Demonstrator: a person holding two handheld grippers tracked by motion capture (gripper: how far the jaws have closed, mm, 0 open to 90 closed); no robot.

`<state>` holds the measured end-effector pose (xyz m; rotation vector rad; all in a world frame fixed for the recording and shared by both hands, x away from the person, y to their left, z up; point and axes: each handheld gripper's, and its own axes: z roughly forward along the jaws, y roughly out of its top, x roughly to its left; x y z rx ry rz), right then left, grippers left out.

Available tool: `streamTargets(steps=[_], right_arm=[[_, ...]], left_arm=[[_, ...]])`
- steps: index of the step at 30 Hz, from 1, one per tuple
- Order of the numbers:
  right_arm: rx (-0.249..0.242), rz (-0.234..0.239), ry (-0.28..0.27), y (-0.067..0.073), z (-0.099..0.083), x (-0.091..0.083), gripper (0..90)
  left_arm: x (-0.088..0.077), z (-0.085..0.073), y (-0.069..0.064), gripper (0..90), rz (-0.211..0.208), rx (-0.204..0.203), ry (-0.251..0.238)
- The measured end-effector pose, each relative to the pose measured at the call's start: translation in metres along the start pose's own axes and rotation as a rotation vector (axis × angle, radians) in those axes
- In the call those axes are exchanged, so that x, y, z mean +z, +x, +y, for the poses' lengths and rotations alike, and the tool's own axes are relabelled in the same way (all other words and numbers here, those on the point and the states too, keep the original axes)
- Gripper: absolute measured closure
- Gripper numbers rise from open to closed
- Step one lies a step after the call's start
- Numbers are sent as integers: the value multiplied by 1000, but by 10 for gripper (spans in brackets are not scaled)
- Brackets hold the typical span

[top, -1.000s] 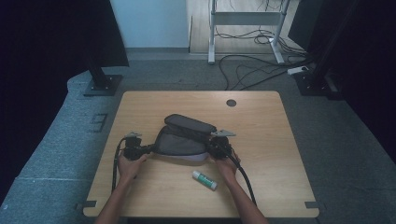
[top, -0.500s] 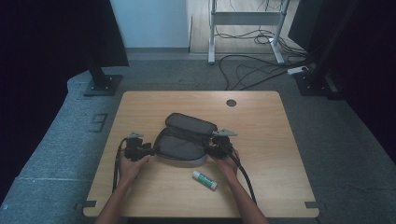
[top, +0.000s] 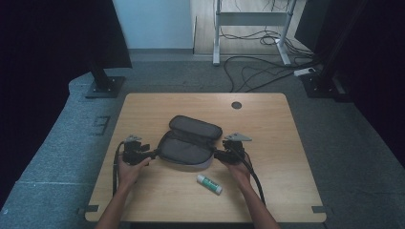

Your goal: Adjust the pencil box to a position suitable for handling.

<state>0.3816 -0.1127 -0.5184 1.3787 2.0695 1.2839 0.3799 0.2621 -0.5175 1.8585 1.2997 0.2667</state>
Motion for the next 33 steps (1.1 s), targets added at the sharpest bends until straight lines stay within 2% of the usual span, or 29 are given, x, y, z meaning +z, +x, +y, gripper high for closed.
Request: streamTargets(steps=[4,6,18,33], right_arm=[[-11,12,-4,-2,-5,-10,381],[-18,25,-6,-2,-8,-15,381],[-50,72,-7,3,-30,-36,390],[-96,140,7,14,-55,-60,404]], left_arm=[[-6,-5,-4,335,36,53,5],[-9,-8,-5,334,33,57,1],[-27,-22,-8,344,-21,52,-9],[-39,-38,2,358,-12,30,-5]])
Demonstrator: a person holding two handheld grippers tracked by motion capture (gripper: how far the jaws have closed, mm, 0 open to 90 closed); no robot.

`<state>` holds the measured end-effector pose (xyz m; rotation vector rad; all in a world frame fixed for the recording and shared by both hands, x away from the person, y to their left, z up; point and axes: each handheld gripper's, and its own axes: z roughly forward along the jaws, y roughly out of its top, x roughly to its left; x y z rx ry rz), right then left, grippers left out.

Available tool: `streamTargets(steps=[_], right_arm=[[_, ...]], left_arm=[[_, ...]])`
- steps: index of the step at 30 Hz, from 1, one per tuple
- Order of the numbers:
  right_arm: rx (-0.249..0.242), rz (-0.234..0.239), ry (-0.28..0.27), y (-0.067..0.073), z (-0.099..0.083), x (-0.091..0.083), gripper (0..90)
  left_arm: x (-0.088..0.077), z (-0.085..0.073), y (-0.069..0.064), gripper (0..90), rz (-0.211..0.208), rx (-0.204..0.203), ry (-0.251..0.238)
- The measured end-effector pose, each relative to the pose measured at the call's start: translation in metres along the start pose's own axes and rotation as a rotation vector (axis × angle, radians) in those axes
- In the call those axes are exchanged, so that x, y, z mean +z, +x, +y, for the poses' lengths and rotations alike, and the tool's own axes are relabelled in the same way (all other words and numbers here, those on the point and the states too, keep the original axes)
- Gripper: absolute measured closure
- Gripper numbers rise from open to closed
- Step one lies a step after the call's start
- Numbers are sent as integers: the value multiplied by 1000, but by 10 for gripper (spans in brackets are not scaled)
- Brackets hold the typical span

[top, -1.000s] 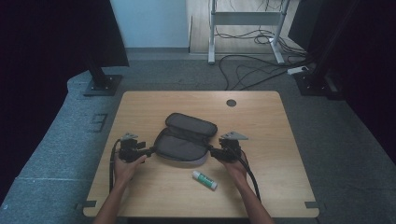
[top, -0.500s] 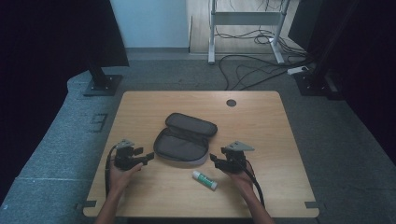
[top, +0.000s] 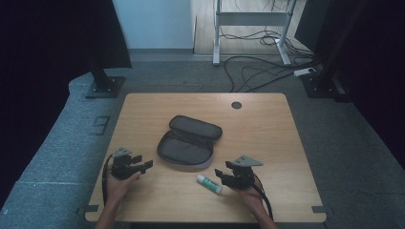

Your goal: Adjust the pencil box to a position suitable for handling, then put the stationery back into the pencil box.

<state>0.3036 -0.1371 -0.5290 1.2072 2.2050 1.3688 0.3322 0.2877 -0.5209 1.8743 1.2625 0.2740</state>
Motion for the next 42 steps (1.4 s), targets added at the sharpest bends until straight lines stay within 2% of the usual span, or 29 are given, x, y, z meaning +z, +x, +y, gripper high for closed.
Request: streamTargets(steps=[8,16,24,42], right_arm=[[-16,22,-4,8,-1,-6,406],[-45,60,3,17,-4,-8,419],[-58,81,16,23,-7,-8,424],[-109,120,98,37,-16,9,444]], left_arm=[[0,-1,-2,357,2,-1,-5],[4,-3,-4,353,-5,12,20],[1,-6,-1,353,-8,1,20],[3,-8,-1,352,-5,3,47]])
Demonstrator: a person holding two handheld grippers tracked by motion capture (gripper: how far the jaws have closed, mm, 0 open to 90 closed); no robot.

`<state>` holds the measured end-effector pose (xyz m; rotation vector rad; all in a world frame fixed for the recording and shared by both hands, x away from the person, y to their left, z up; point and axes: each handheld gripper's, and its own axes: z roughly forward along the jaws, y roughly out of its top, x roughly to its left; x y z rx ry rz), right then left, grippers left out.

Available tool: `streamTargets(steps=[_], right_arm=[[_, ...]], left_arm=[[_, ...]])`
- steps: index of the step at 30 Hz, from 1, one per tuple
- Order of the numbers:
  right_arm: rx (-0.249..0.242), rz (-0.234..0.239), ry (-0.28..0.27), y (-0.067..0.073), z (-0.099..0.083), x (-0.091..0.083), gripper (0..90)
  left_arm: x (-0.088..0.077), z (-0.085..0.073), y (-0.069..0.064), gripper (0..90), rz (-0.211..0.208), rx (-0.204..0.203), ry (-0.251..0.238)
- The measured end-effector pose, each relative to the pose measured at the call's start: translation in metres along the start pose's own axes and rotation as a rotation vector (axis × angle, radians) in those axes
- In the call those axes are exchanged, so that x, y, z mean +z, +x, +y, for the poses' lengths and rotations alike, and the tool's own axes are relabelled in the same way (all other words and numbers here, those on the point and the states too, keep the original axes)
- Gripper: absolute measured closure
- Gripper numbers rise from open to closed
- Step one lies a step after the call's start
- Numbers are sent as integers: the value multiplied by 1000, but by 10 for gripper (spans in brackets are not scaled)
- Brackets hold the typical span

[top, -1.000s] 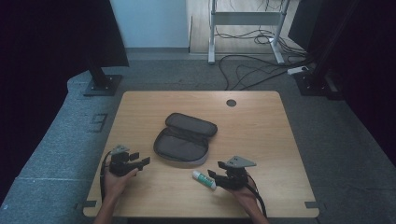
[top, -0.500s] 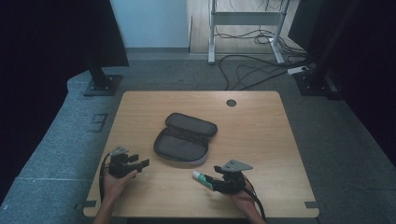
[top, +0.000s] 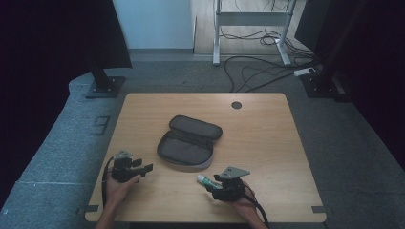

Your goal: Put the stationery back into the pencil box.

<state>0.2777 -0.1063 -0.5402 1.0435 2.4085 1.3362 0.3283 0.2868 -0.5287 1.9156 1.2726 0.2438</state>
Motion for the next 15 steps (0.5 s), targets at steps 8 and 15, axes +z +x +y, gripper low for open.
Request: streamTargets(steps=[8,15], right_arm=[[-21,5,41,3,-3,8,470],[-33,-18,72,3,-5,10,561]], left_arm=[[0,0,2,349,-5,-5,2],[-1,0,3,348,-14,-11,2]])
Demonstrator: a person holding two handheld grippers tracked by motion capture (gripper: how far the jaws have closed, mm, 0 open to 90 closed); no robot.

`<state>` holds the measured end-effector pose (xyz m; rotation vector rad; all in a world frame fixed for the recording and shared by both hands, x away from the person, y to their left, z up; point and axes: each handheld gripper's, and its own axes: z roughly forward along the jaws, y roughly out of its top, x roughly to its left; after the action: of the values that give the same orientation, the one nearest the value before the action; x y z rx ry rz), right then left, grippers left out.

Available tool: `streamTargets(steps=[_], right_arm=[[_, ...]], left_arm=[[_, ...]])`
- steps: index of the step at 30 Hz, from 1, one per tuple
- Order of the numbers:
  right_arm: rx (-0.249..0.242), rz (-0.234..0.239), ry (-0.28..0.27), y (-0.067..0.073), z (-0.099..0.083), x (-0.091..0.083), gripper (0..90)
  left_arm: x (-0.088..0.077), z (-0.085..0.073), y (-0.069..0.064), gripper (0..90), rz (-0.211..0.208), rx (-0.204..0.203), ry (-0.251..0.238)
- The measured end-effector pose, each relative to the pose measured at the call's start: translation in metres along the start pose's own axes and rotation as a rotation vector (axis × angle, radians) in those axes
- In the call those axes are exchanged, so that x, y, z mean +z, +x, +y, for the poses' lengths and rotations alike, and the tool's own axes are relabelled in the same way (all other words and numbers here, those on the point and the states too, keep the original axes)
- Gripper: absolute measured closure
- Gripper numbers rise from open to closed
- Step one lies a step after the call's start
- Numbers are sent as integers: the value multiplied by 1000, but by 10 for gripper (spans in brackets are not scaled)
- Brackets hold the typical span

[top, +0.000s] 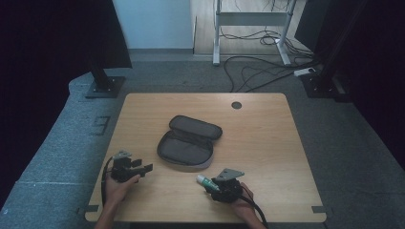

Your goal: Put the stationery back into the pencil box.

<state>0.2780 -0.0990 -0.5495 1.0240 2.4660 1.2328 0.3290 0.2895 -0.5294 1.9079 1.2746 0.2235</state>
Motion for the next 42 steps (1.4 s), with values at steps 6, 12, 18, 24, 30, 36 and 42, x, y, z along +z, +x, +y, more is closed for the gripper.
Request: streamTargets(steps=[6,12,18,24,30,36,42], right_arm=[[-26,-4,9,0,0,1,643],[-38,-6,15,-1,1,-1,650],[-32,11,-20,0,5,-8,651],[-23,18,-48,-1,8,-13,650],[-19,23,-83,-3,16,-18,651],[-31,21,-115,-3,27,-19,651],[-30,23,-124,-4,34,-18,651]], left_arm=[[1,0,0,348,0,2,6],[0,0,1,350,-2,-2,0],[0,0,1,350,-2,-4,0],[0,0,1,350,-4,-2,1],[-2,1,-1,350,-1,5,1],[-2,2,-5,349,4,23,4],[-2,2,-5,349,-7,16,1]])
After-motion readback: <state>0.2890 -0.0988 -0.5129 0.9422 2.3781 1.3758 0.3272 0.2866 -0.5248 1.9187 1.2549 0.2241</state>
